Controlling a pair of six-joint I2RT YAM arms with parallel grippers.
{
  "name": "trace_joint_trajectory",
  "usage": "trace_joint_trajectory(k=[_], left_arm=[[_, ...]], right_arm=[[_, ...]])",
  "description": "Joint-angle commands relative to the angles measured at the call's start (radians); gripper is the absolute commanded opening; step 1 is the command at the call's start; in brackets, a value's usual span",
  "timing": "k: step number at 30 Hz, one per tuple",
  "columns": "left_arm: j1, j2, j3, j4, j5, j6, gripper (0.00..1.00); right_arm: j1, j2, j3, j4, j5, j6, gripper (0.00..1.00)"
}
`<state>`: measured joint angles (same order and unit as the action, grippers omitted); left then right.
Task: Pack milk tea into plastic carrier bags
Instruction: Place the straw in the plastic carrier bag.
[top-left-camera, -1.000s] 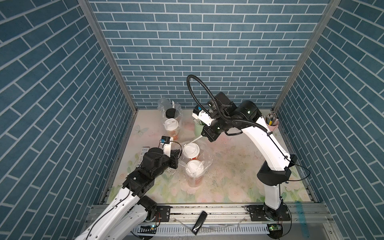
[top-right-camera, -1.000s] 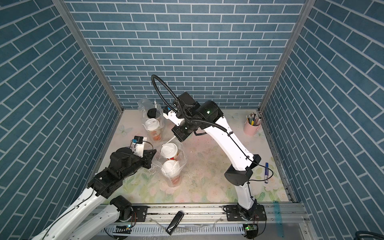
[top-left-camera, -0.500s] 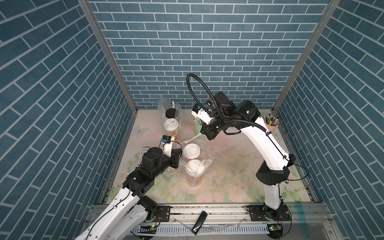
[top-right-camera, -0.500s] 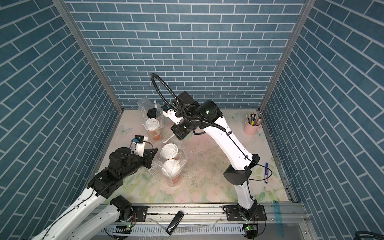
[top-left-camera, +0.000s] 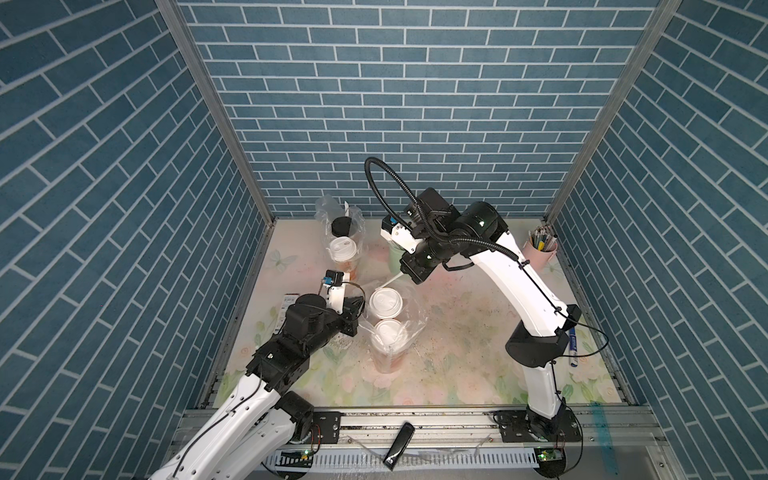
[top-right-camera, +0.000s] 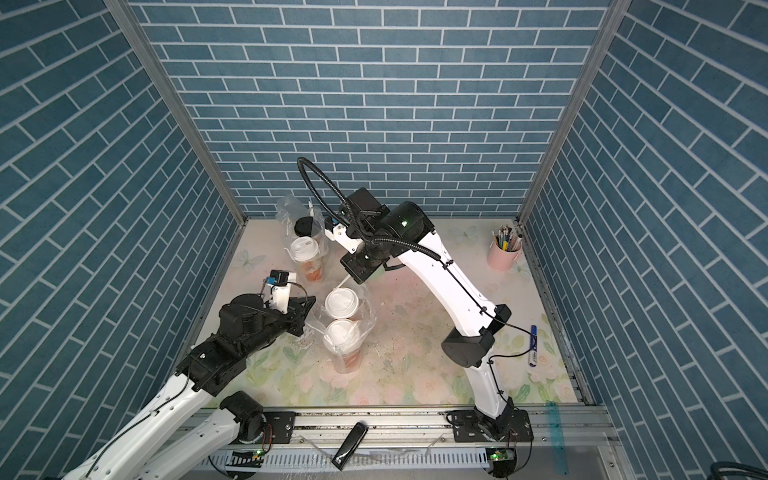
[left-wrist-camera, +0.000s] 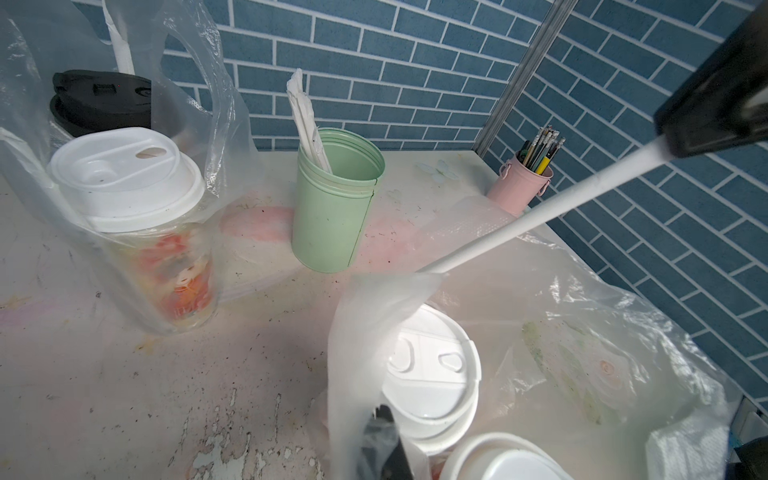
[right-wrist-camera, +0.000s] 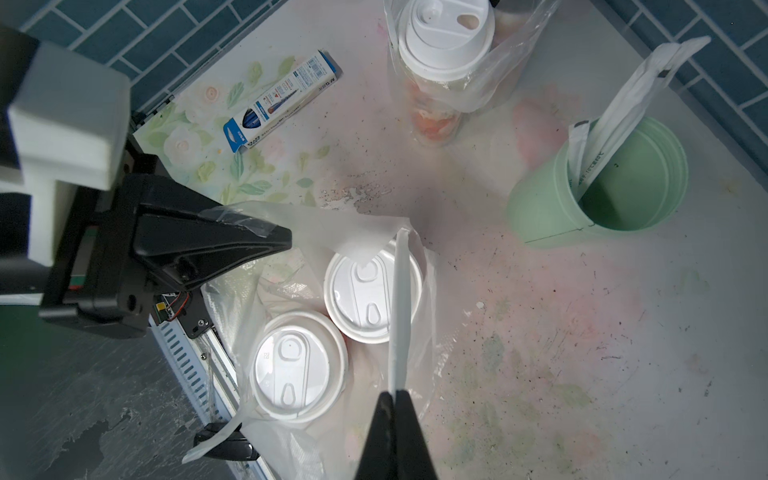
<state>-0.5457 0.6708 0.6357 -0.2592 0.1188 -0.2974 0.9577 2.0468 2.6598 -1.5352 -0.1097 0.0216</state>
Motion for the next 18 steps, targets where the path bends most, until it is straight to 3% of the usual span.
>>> trace_joint_trajectory(k=[1, 9, 18], left_arm=[[-0.001, 0.001, 0.004, 0.041, -0.019, 0.013, 0.00], [0.000, 0.039, -0.001, 0.067, -0.024, 0.012, 0.00], [-0.001, 0.059, -0.001, 0.078, -0.024, 0.011, 0.00]], right_arm=[[0.006, 0.031, -0.002, -0.045, 0.015, 0.008, 0.00], [0.005, 0.097, 0.041, -0.028, 0.016, 0.017, 0.01], [0.005, 0.131, 0.039, 0.044, 0.016, 0.034, 0.21]])
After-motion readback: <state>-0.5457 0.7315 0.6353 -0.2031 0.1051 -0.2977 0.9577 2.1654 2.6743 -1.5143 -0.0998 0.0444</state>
